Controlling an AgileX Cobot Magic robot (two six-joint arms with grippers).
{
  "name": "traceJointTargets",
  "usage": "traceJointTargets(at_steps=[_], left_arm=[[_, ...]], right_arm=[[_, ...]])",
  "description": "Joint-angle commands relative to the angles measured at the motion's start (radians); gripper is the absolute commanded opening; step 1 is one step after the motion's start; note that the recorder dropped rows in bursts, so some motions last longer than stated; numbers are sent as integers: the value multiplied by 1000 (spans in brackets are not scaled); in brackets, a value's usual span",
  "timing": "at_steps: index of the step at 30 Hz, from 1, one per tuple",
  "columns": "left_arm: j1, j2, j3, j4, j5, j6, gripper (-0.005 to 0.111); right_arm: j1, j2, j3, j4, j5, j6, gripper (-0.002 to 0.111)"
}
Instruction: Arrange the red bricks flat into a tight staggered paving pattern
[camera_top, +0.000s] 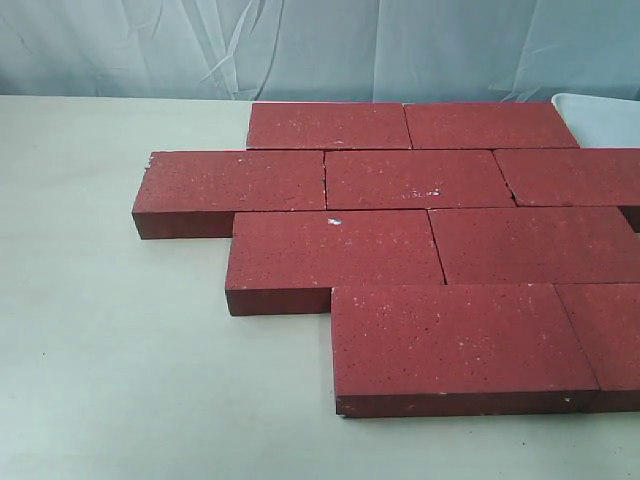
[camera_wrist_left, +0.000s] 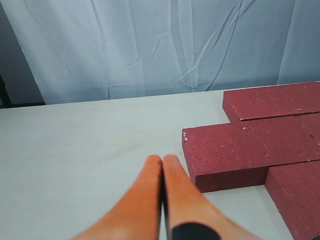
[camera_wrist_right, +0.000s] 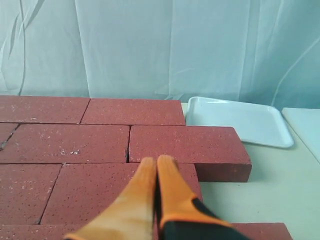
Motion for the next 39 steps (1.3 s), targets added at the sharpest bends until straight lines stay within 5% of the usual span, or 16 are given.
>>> traceJointTargets(at_steps=[1, 27, 39], left_arm=[[-4, -8, 5, -2, -11, -5, 0], [-4, -8, 5, -2, -11, -5, 0], [-4, -8, 5, -2, -8, -5, 0]], right_arm=[[-4, -27, 10, -5, 7, -1, -1], [-4, -189, 20, -5, 3, -1, -1], [-5, -194, 272, -5, -126, -1, -1]])
